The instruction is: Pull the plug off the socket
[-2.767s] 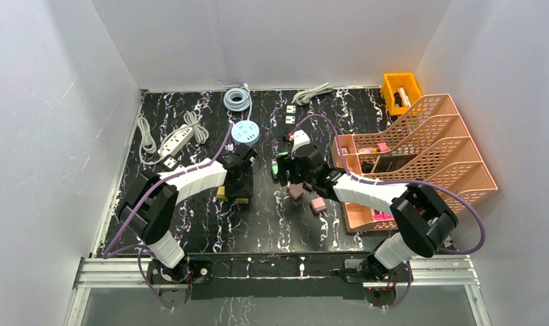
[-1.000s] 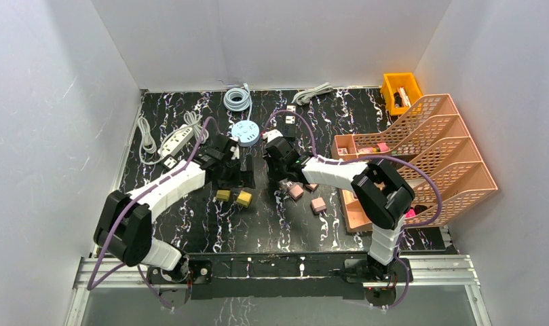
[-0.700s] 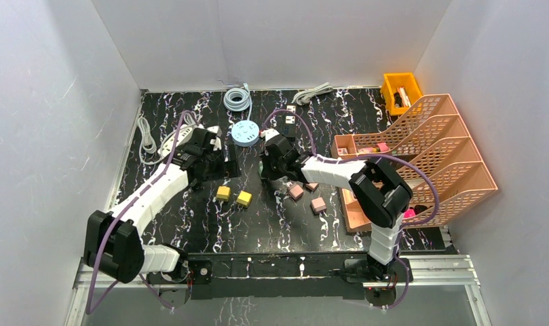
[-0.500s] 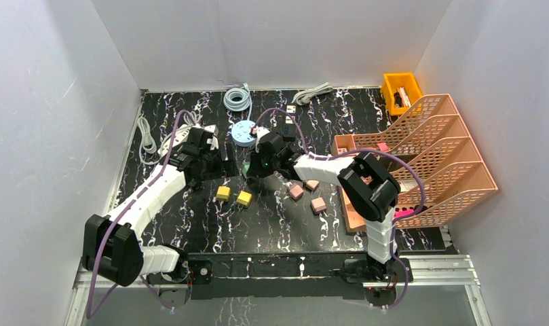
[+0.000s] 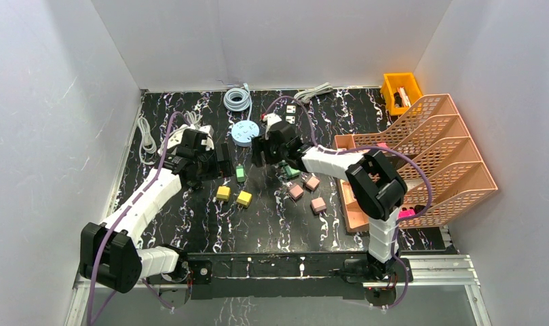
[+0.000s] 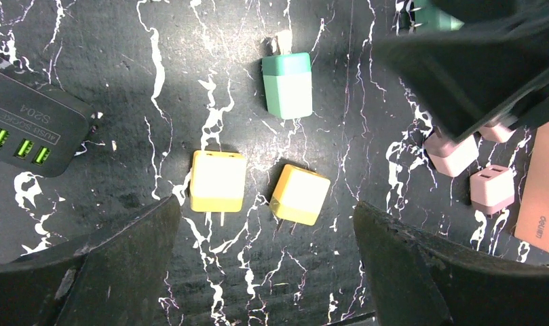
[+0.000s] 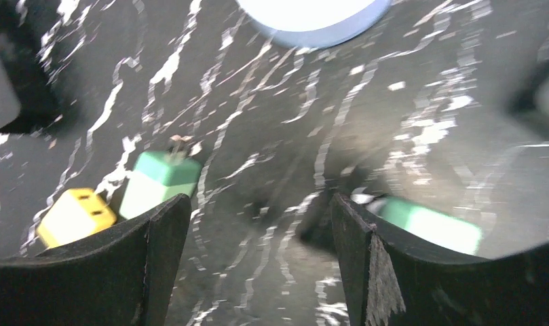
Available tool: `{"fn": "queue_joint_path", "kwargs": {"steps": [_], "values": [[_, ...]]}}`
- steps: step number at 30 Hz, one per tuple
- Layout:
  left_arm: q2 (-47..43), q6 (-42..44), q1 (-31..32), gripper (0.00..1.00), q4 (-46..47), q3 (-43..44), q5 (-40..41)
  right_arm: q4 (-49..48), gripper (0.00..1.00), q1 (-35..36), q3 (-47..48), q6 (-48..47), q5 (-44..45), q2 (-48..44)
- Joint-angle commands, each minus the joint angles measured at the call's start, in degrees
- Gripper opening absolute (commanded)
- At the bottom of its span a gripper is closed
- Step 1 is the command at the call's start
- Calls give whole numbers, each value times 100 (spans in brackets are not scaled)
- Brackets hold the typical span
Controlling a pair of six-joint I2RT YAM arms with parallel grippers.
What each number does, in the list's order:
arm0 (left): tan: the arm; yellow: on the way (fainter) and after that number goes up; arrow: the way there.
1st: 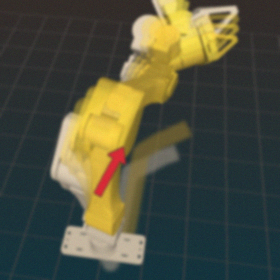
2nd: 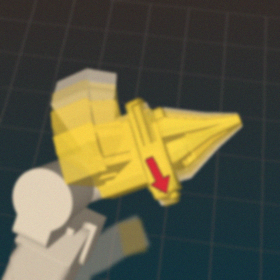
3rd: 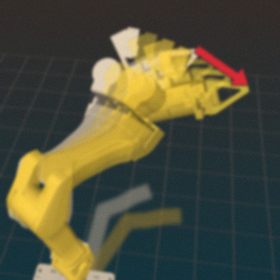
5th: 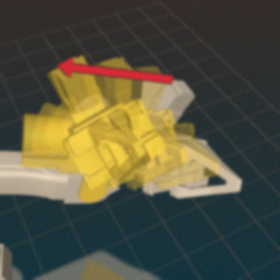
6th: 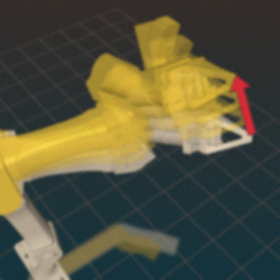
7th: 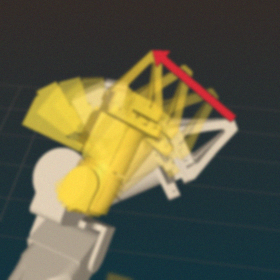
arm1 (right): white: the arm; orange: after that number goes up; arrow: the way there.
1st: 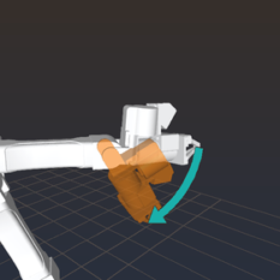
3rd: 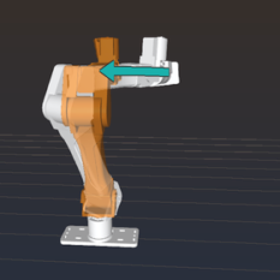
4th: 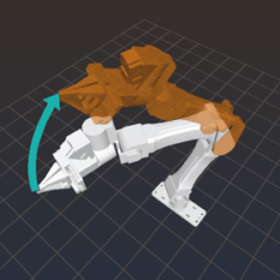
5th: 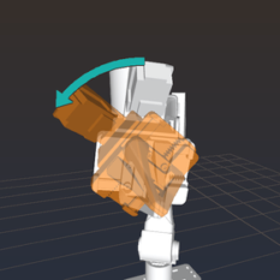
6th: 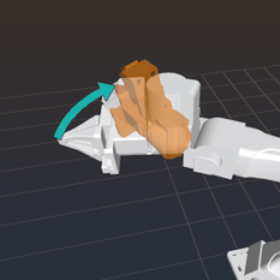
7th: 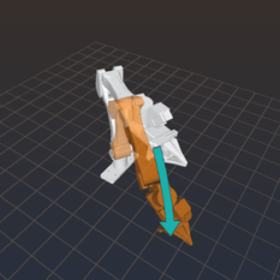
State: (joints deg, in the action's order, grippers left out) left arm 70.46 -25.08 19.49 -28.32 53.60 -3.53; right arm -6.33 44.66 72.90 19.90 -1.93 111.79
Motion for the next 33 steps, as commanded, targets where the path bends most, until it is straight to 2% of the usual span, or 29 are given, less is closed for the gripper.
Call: {"fn": "queue_joint_path", "kwargs": {"steps": [1,4,15,21,26,29,33], "values": [[-49,74,-52,98,18,-58,-217,247,84,-172,-21,-654,966,-521],[-47,90,-63,98,28,-70,-225,399,84,-282,-68,-718,1252,-489],[-63,92,-94,98,19,-148,-261,693,83,-486,190,-848,1444,-32],[-30,95,-98,98,28,-163,-285,719,66,-486,178,-890,1407,68],[31,100,-111,98,61,-157,-314,636,38,-466,70,-756,981,27],[70,94,-111,98,72,-150,-331,548,36,-365,30,-667,825,-31],[91,82,-117,98,102,-148,-350,607,39,-34,210,-612,735,43]]}}
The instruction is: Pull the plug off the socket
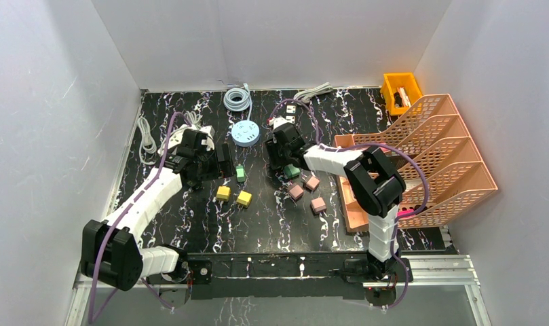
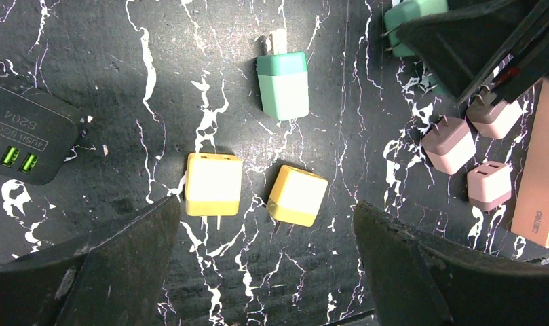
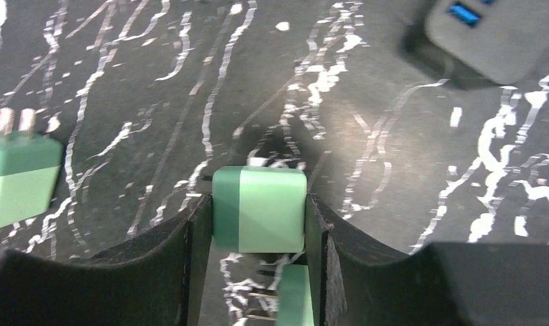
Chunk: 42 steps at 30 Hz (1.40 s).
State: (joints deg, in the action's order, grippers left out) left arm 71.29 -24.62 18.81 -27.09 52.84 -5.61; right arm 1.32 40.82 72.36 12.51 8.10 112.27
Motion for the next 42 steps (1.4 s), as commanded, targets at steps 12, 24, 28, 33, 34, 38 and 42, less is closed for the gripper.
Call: {"fn": "queue_joint_path", "kwargs": {"steps": [12,24,28,33,34,38,42], "values": [[27,27,-75,98,-6,-103,-175,-51,81,521,340,24,135,-319],[15,37,-88,98,88,-175,-302,290,83,-188,-585,59,383,-1189],[17,39,-95,98,90,-184,-333,365,81,-180,-703,111,282,-1207],[-9,28,-91,98,95,-202,-355,439,74,-184,-865,148,261,-1215],[-8,28,-93,98,98,-208,-361,419,71,-182,-910,148,257,-1212],[6,28,-97,98,108,-219,-409,395,65,-185,-982,142,261,-1180],[2,36,-97,98,108,-230,-417,418,61,-188,-928,152,172,-1048]]}}
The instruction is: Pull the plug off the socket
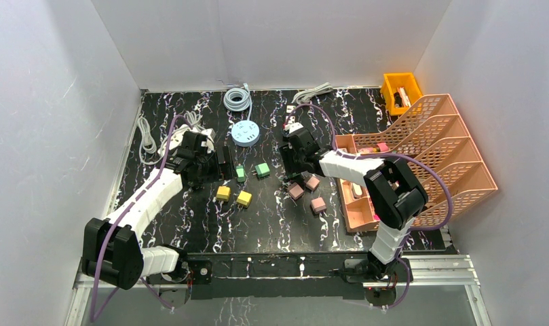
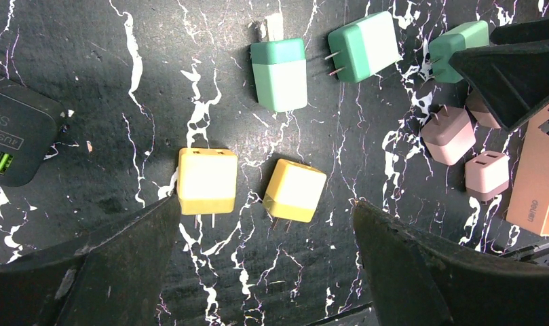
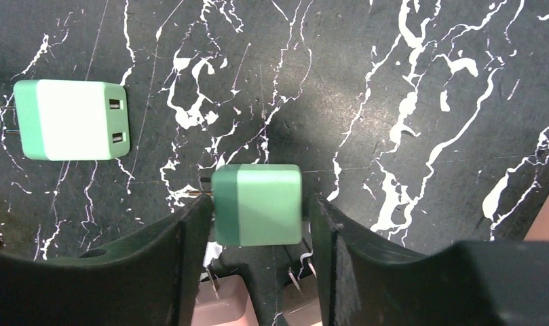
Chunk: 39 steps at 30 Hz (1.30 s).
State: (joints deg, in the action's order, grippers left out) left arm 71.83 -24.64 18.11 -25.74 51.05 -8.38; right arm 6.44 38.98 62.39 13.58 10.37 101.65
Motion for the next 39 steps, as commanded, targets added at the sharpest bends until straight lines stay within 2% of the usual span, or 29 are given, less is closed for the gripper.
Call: {"fn": "queue_joint_path", "kwargs": {"steps": [1,5,12,14,16,22,28,36,39], "values": [[-58,45,-27,98,-28,-55,-138,-78,57,-3,85,58,-94,27],[-72,40,-27,98,-21,-68,-120,-109,37,8,98,110,-344,22],[-34,47,-35,98,7,-95,-133,-77,32,247,230,192,-574,166],[-21,54,-35,98,7,-87,-144,-64,36,305,255,215,-503,205],[-32,56,-42,98,-1,-86,-147,-76,49,317,244,251,-380,151],[-37,78,-52,98,-2,-77,-170,-177,68,313,261,-66,-224,-138],[-54,82,-52,98,-2,-62,-190,-93,73,304,381,-565,-791,-5],[-54,130,-65,98,-20,-60,-187,-649,74,302,143,-528,-1451,-149],[-30,135,-79,98,-6,-62,-205,-539,73,302,274,-561,-1490,-9]]}}
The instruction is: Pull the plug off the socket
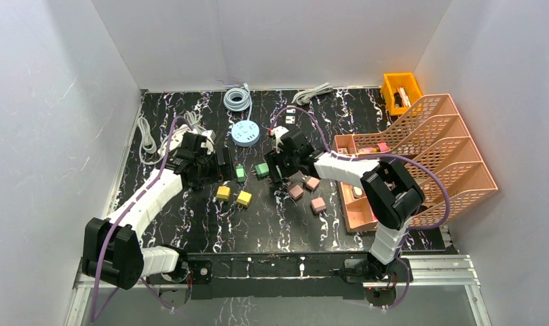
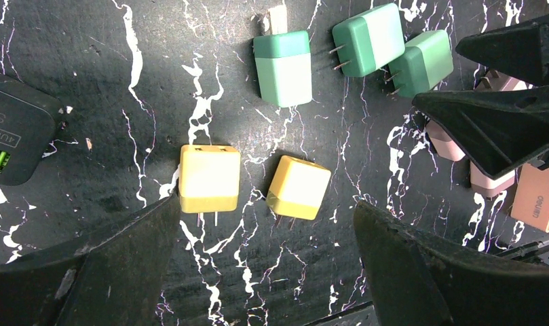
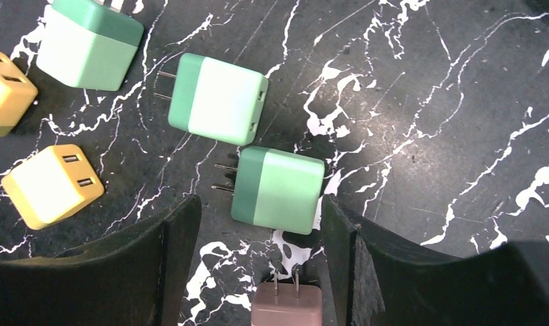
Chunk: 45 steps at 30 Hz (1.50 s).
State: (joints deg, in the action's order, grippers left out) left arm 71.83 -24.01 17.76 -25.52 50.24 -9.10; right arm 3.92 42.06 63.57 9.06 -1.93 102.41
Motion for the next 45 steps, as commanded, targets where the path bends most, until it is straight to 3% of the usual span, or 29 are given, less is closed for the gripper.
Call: {"fn": "queue_joint_path", "kwargs": {"steps": [1,11,19,28,36,38,45], "values": [[-23,76,-40,98,-24,21,-135,-232,73,-3,194,-119,-246,-13],[-57,81,-61,98,-32,-40,-134,-308,70,-4,199,-130,-71,301],[-50,76,-80,98,-23,-54,-144,-269,48,101,103,-122,1,275],[-10,50,-86,97,20,-52,-229,-166,47,818,201,13,138,374],[-111,29,-88,97,21,-74,-241,-381,47,874,705,42,250,805],[-142,7,-86,97,44,-63,-250,-368,52,874,846,-2,335,864],[-39,-582,-88,99,111,936,53,-311,93,798,547,32,641,100]]}}
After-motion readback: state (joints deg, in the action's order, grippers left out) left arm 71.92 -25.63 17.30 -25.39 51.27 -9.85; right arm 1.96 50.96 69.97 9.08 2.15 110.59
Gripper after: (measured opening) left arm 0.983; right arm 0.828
